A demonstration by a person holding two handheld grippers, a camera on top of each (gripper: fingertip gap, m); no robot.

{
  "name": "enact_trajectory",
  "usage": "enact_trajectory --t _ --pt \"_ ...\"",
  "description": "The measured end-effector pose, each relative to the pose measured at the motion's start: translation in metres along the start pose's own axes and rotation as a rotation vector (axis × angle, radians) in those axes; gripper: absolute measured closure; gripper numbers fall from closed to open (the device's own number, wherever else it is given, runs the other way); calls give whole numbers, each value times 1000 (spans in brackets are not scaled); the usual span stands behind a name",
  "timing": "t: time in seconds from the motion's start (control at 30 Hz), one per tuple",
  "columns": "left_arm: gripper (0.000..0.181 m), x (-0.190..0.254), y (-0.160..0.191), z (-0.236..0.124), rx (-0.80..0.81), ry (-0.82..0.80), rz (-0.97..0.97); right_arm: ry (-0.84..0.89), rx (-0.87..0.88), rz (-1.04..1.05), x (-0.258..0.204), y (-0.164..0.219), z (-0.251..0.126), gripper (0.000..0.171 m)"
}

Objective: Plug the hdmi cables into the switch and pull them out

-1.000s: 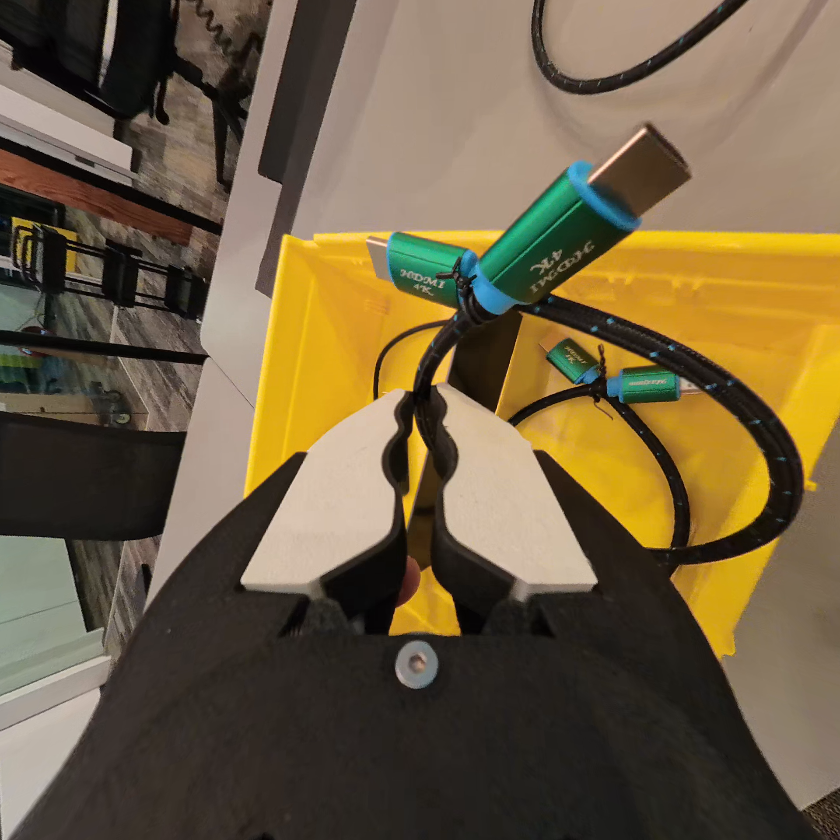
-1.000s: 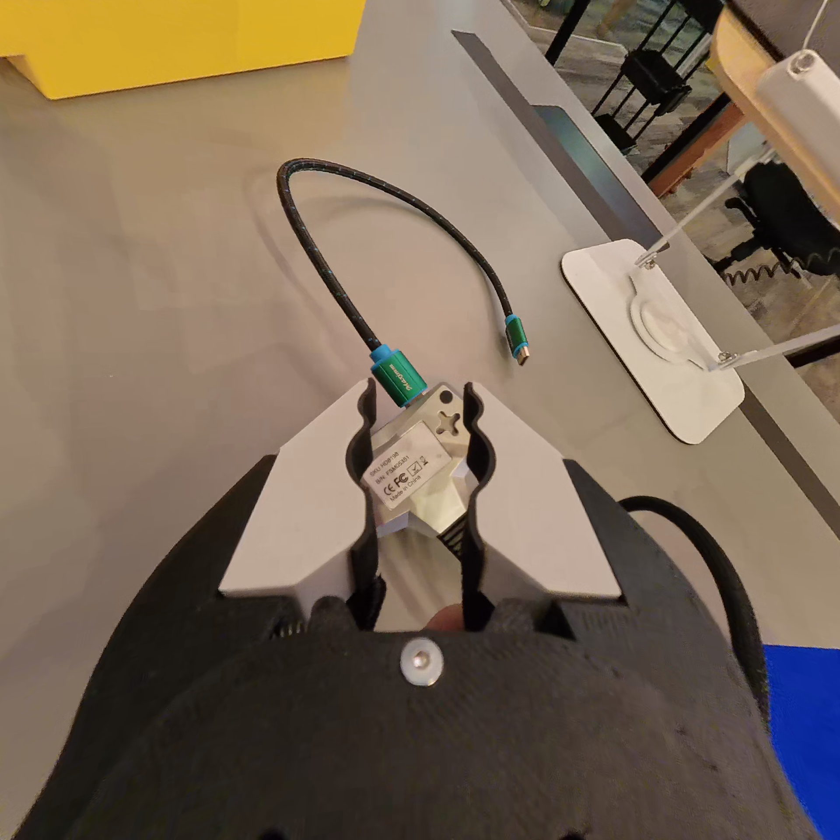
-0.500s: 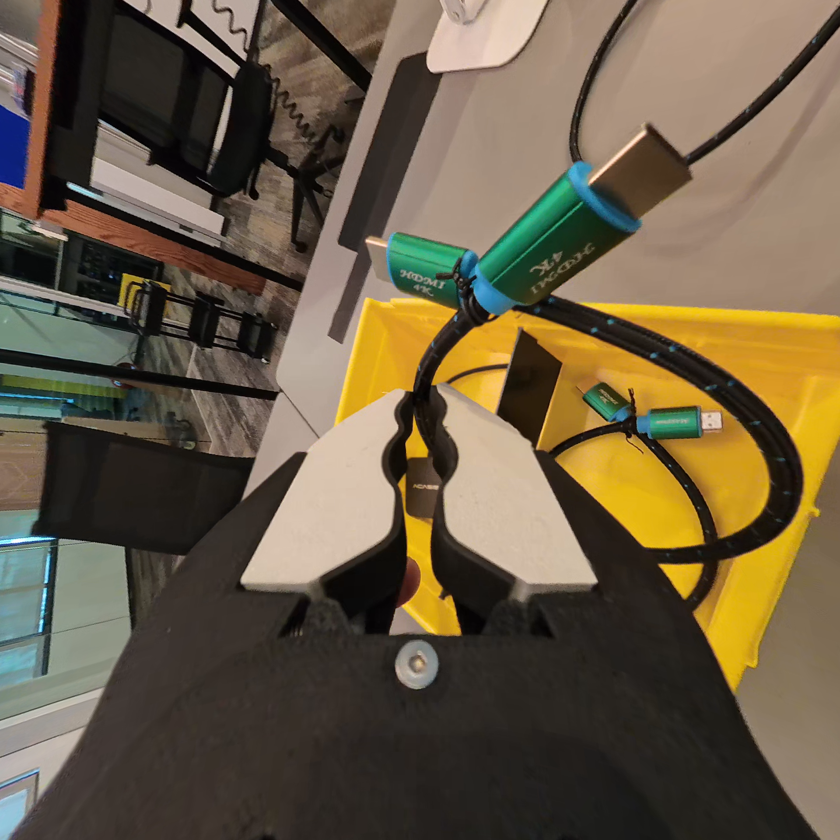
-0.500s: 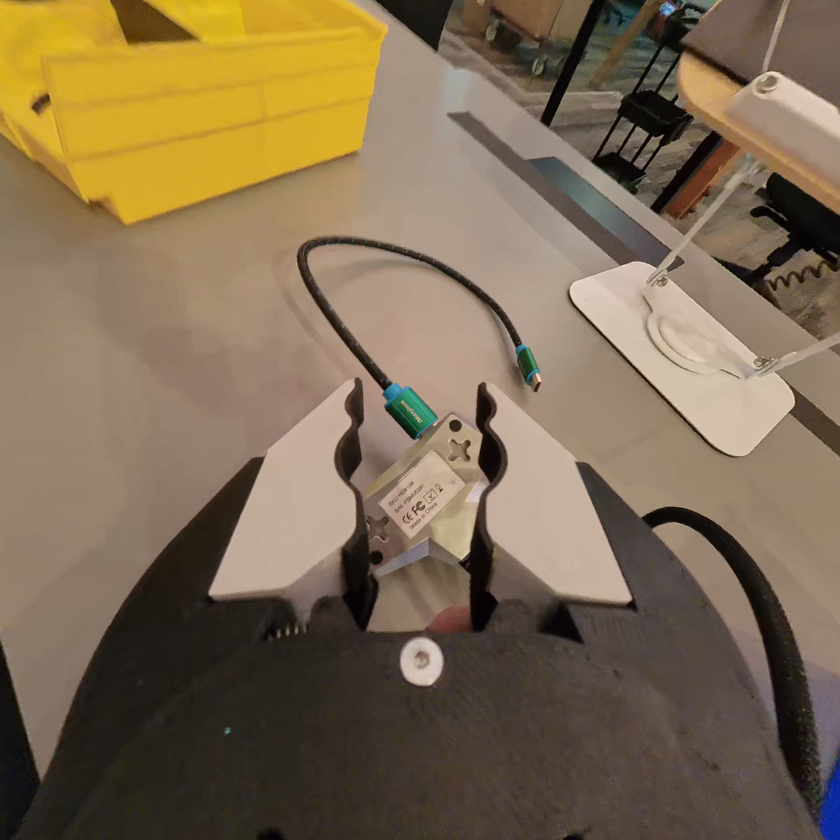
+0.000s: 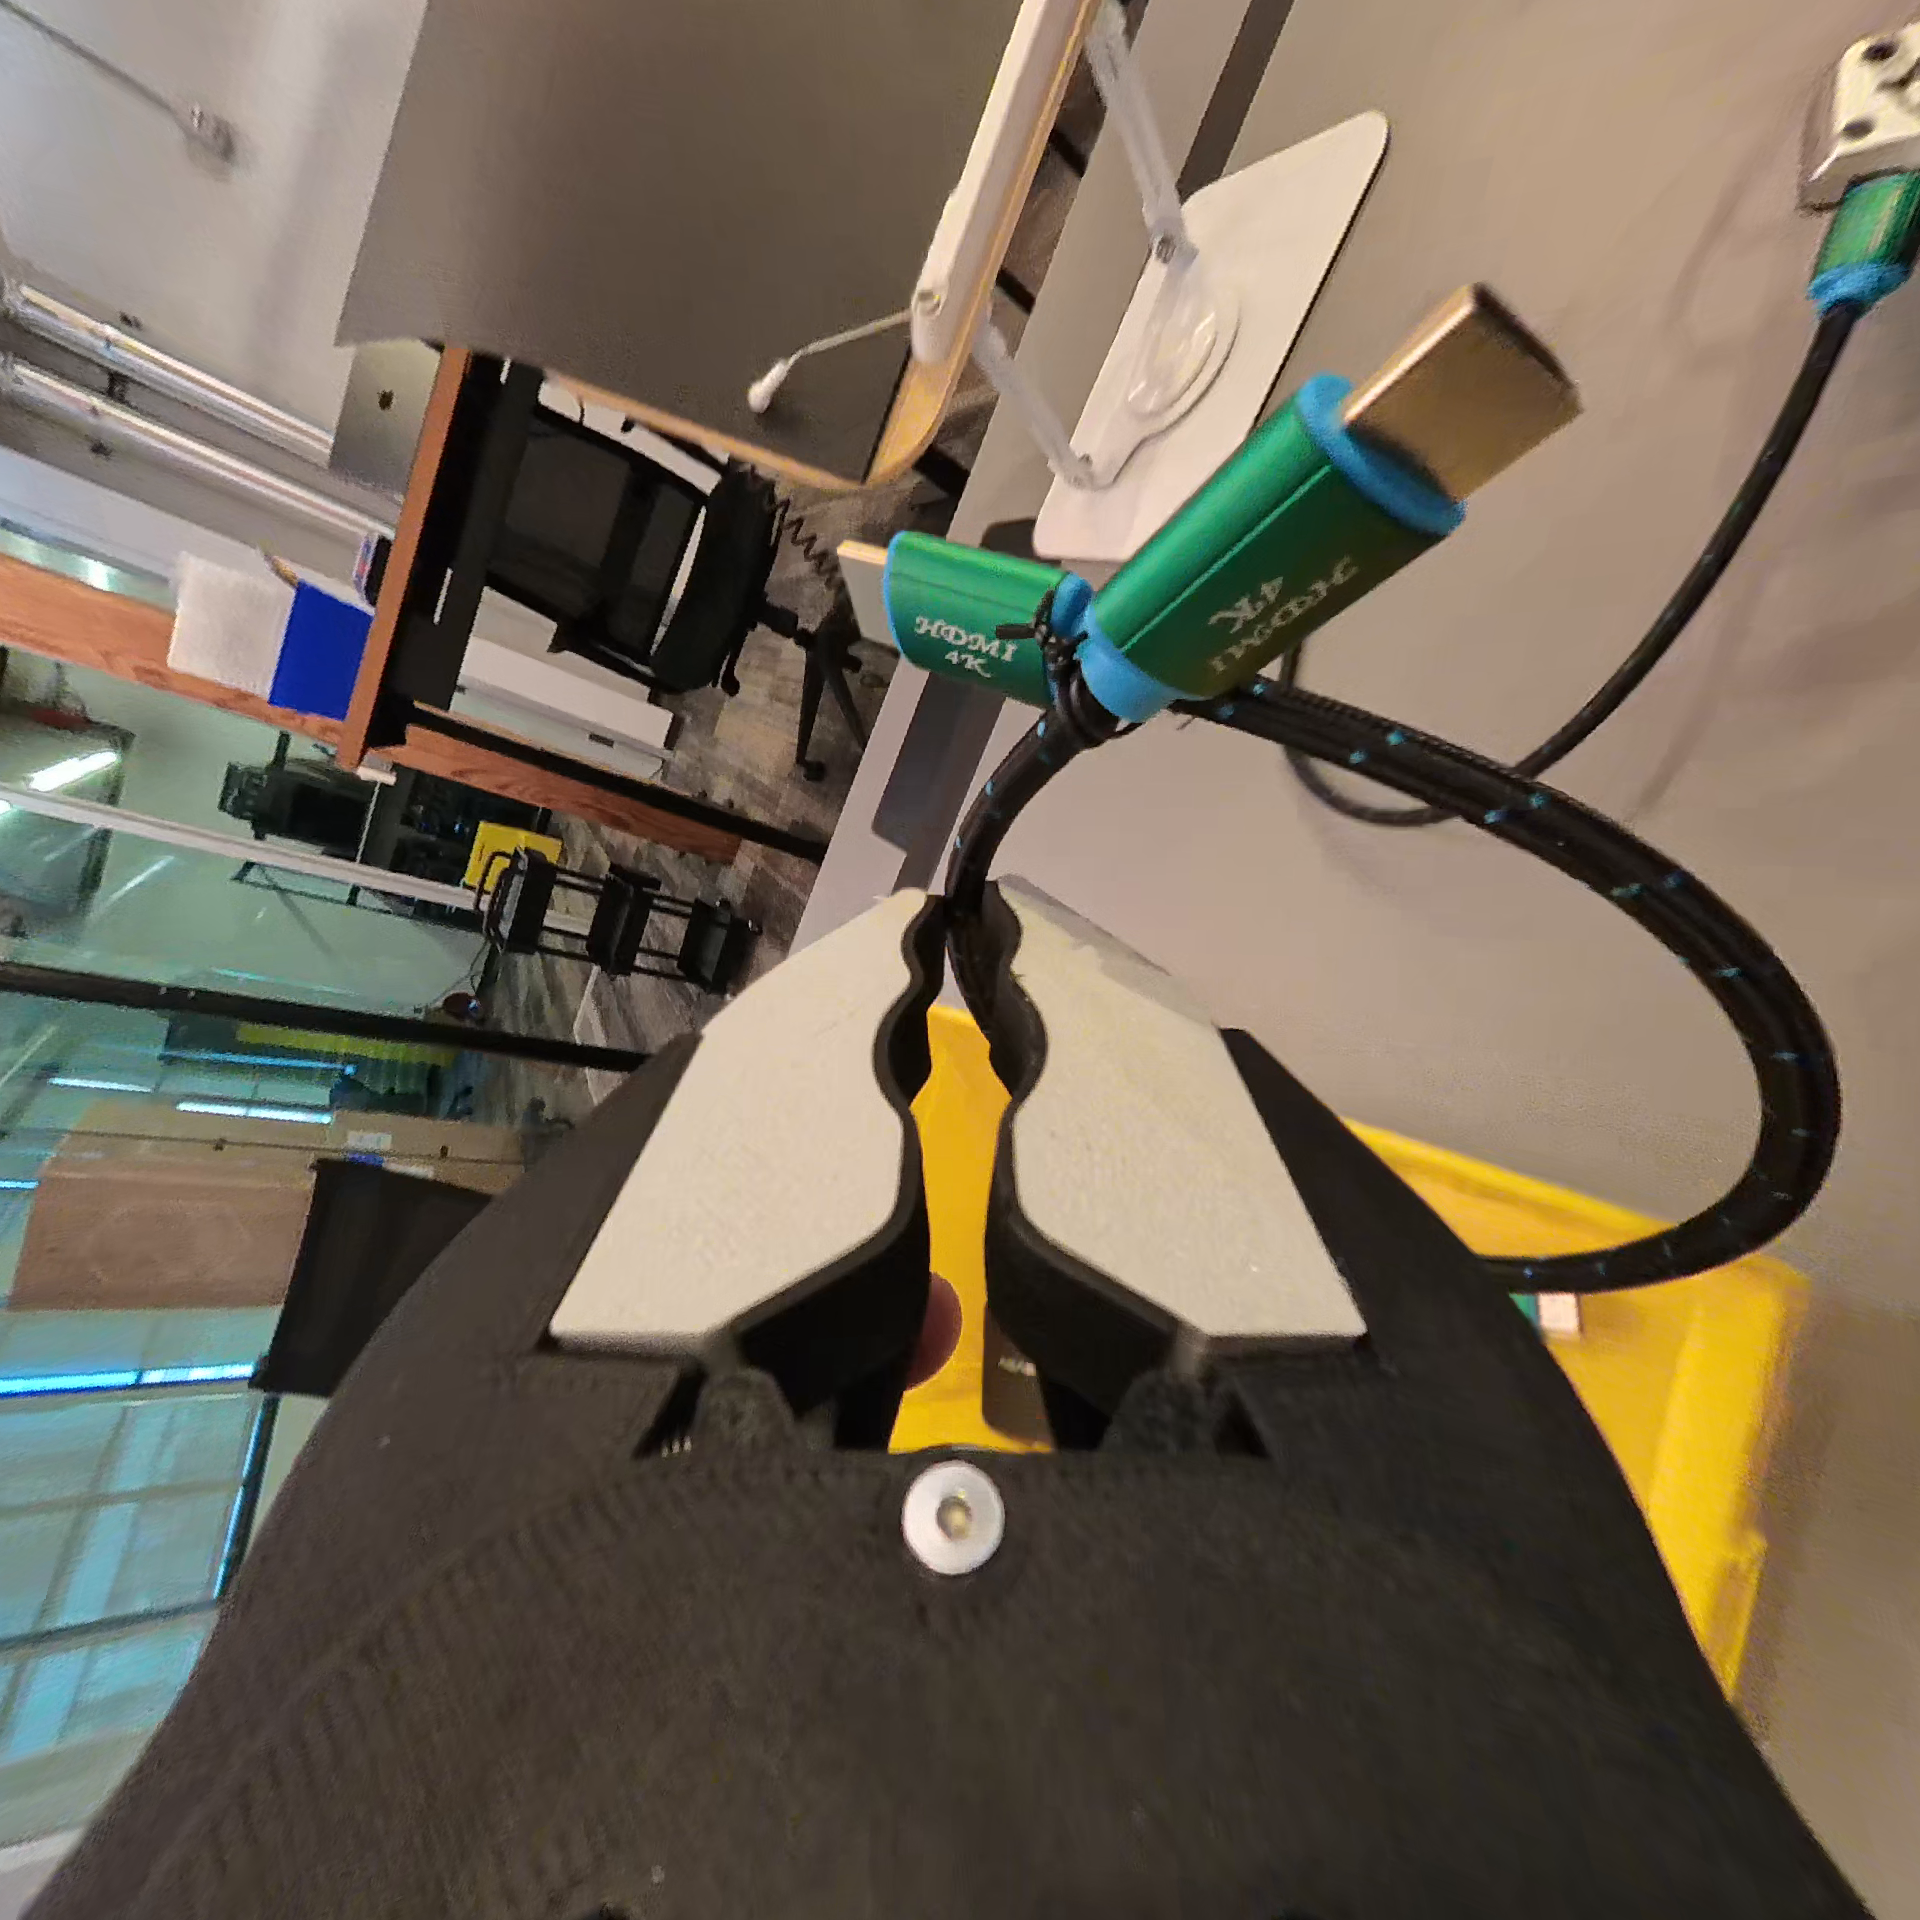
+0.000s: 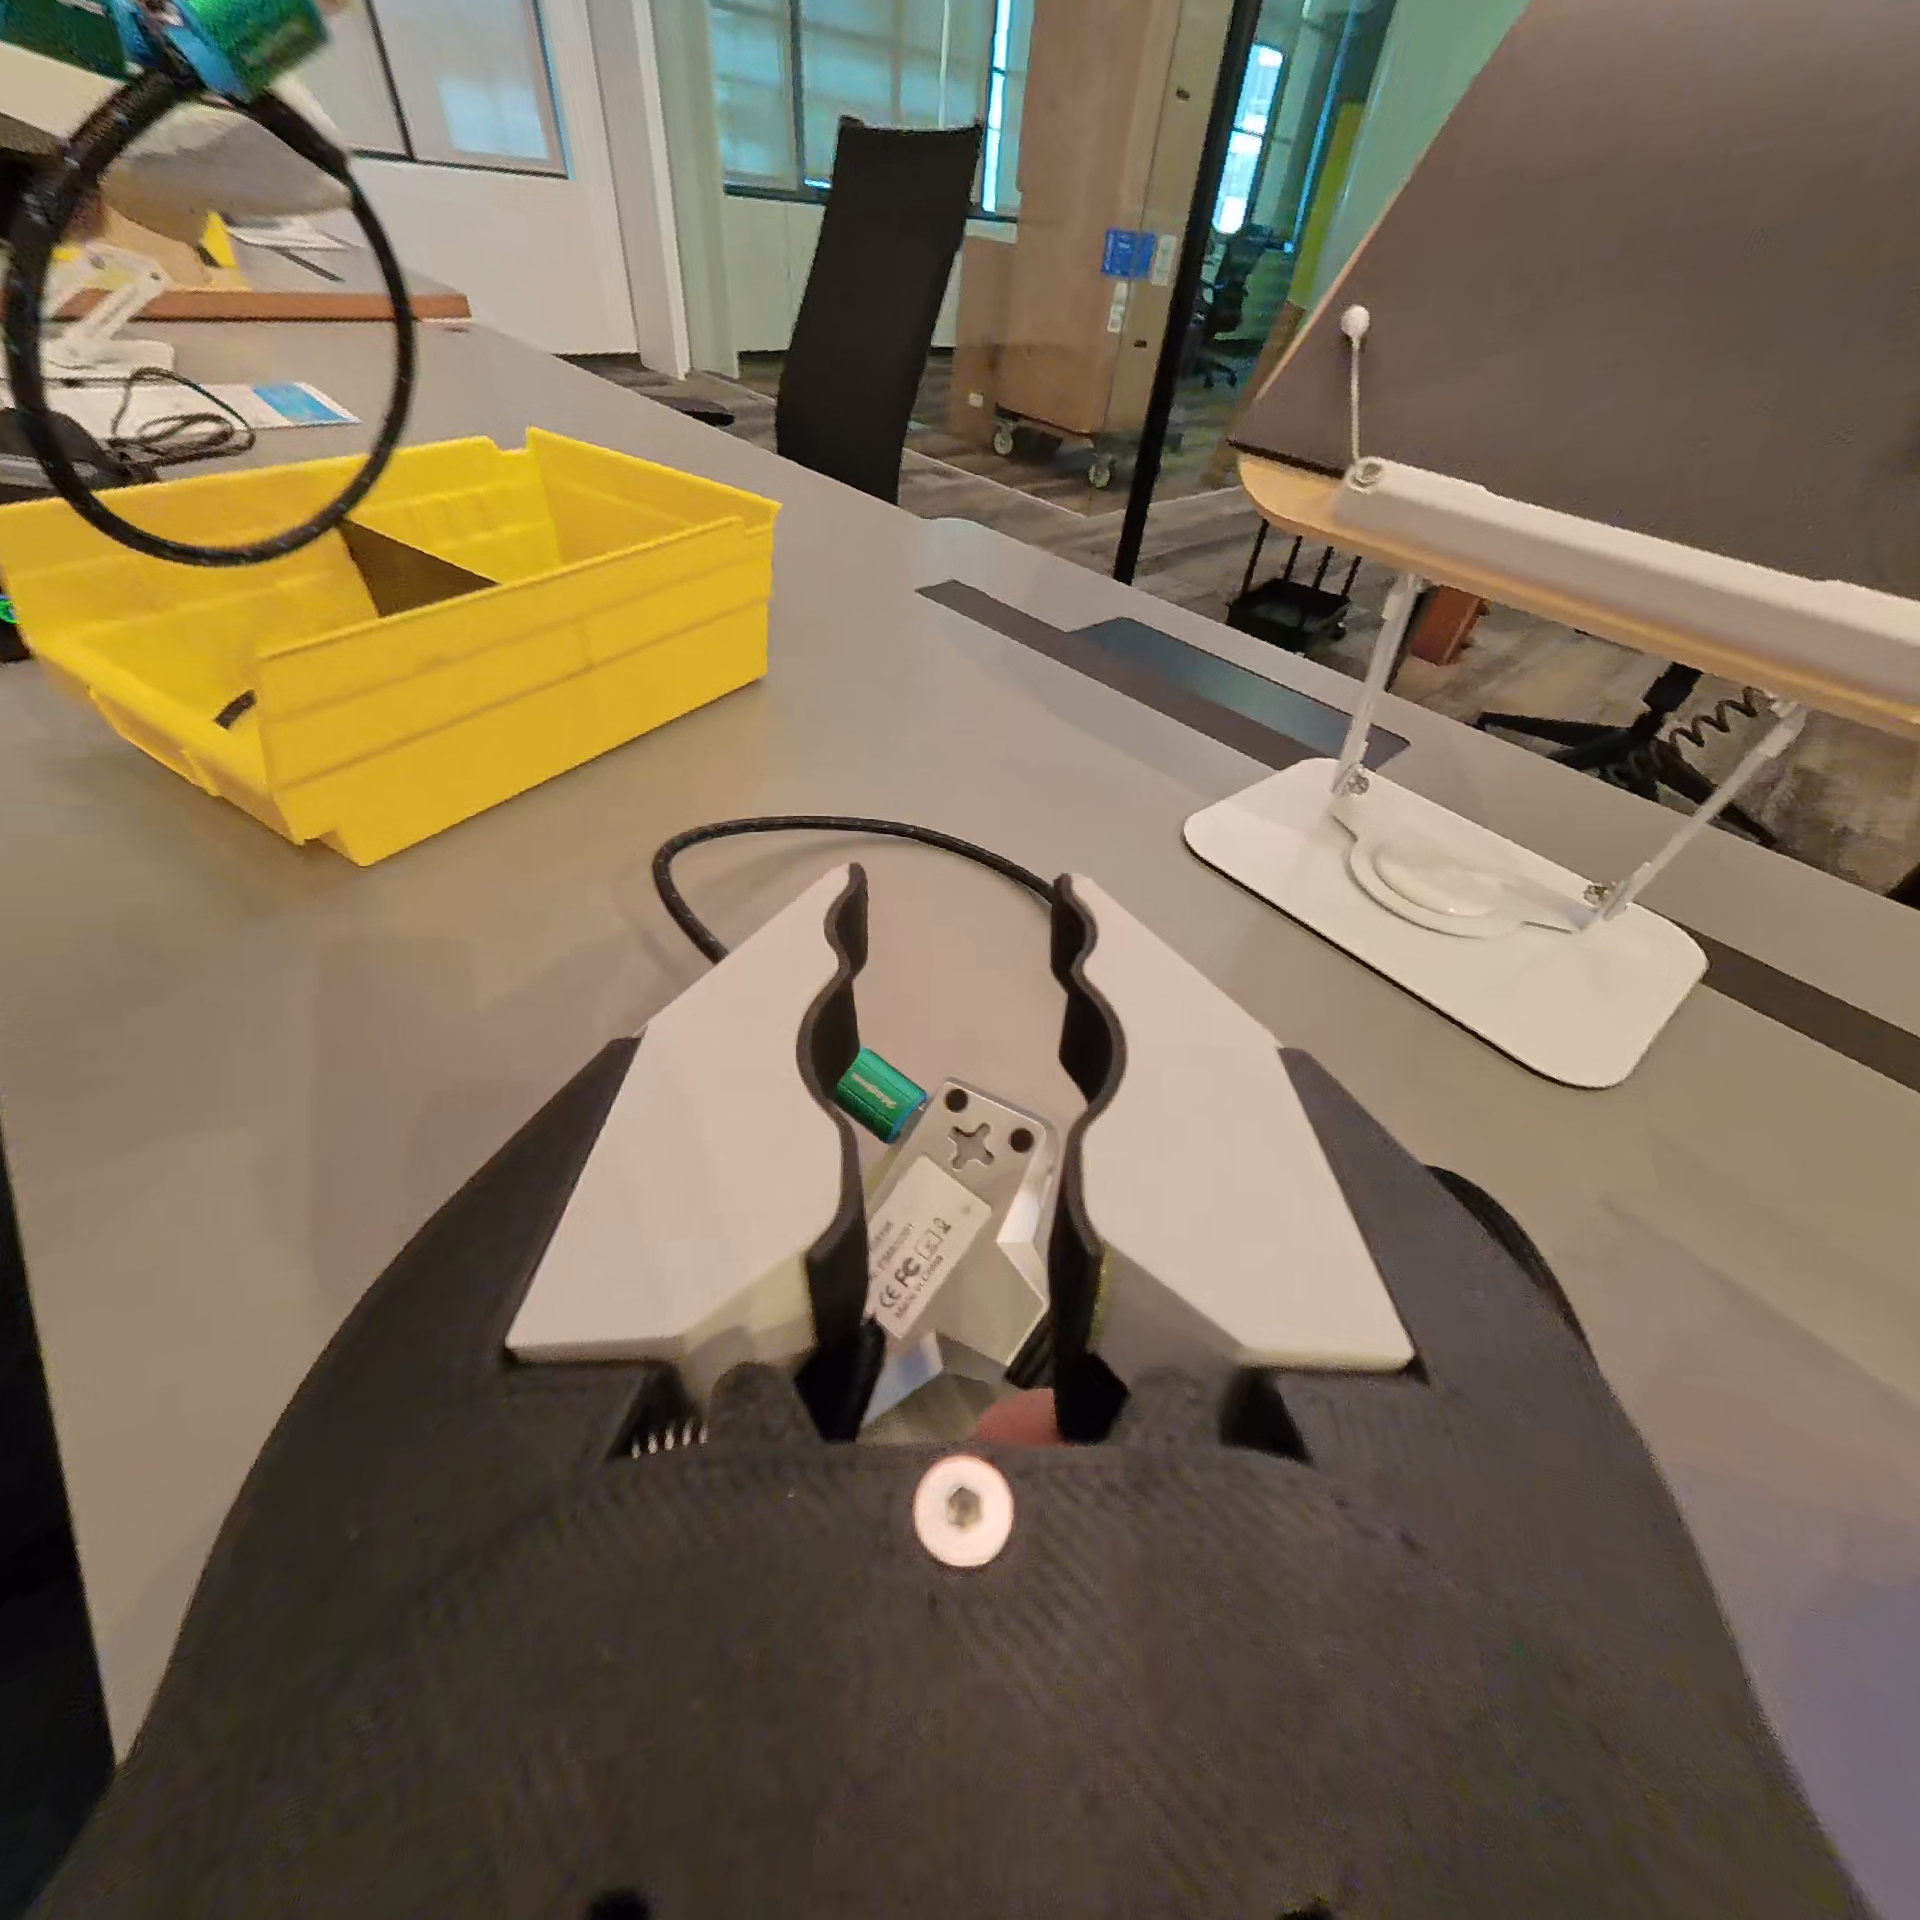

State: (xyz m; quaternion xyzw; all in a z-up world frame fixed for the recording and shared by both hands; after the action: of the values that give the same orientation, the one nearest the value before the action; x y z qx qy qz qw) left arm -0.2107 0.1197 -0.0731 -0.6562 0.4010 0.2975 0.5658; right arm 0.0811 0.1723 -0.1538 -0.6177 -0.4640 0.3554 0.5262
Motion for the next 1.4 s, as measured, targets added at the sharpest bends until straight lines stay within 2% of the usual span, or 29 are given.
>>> enact_trajectory --t 0.17,0.37,0.57,0.77,0.87,0.93,1.0,1.2,1.4 --pt "175 31 -32 7 56 38 2 -84 37 2 -17 -10 5 140" --pt "175 72 -64 19 90 39 -16 -181 59 -21 -43 -25 12 132" --pt "175 104 -81 26 81 37 -14 -321 45 -59 -84 -34 25 117" --pt "176 127 -96 26 114 56 -42 -326 -17 -76 -100 -30 38 113" --pt "175 134 -101 26 120 61 -43 -321 -29 -78 -103 -28 42 120" --pt "175 138 -103 26 121 65 -46 -308 -28 -77 -102 -27 42 140" --pt "175 139 -103 26 121 63 -55 -308 -20 -69 -101 -27 41 150" --pt "175 145 -105 25 125 129 -123 -287 23 -64 -92 -33 33 161" --pt "176 158 -106 25 141 173 -114 -297 24 -86 -93 -32 32 165"
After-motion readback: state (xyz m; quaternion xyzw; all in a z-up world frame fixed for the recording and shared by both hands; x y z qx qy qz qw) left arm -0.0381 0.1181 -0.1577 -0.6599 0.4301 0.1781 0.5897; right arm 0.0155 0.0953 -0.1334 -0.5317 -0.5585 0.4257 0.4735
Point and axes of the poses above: each gripper's, where its closed fingertips meet, z out along the fingers, y out of its underside, x = y × z across the jaws, the point moved 3 cm from there along -z, back along the fingers, and after that the axes turned 13 degrees about -y, right-handed, at the moved point
